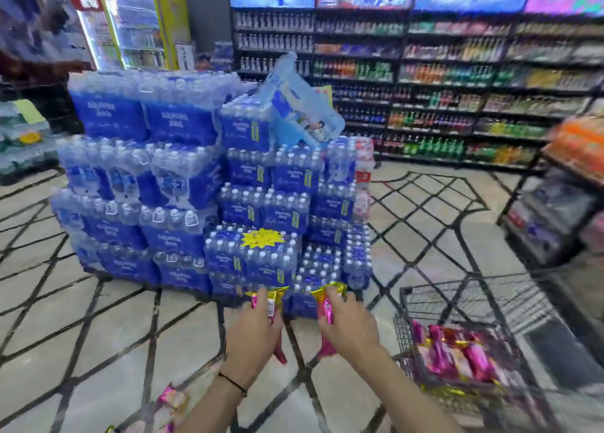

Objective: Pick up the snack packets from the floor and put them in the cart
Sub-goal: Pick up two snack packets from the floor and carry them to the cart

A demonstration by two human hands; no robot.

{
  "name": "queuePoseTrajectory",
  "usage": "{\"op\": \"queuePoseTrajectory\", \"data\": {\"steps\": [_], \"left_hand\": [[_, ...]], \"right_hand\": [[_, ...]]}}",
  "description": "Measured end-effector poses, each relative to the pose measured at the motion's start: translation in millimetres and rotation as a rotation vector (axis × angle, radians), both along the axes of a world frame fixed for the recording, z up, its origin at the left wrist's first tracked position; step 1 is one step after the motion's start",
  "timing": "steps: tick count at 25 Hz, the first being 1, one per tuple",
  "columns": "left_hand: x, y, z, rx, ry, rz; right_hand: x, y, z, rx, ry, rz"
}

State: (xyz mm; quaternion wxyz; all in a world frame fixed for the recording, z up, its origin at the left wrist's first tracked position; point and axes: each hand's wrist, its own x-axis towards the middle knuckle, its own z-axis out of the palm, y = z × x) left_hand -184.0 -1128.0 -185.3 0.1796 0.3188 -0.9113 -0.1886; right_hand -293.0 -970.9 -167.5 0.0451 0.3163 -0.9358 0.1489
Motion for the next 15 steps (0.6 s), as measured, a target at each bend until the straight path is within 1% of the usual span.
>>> {"op": "queuePoseTrajectory", "data": {"steps": [4, 7, 9, 15], "left_hand": [[-85, 95, -15, 0.041, -0.056, -0.179], [-130, 147, -32, 0.095, -0.128, -0.282], [-161, 178, -41, 0.103, -0.178, -0.347], [-270, 244, -61, 0.130, -0.217, -0.472]], "right_hand": [[-60, 115, -10, 0.031, -0.055, -0.126], [-91, 177, -21, 0.042, -0.090, -0.209], [-112, 211, -32, 0.056, -0.131, -0.280], [-181, 284, -64, 0.080, -0.195, -0.445]]}}
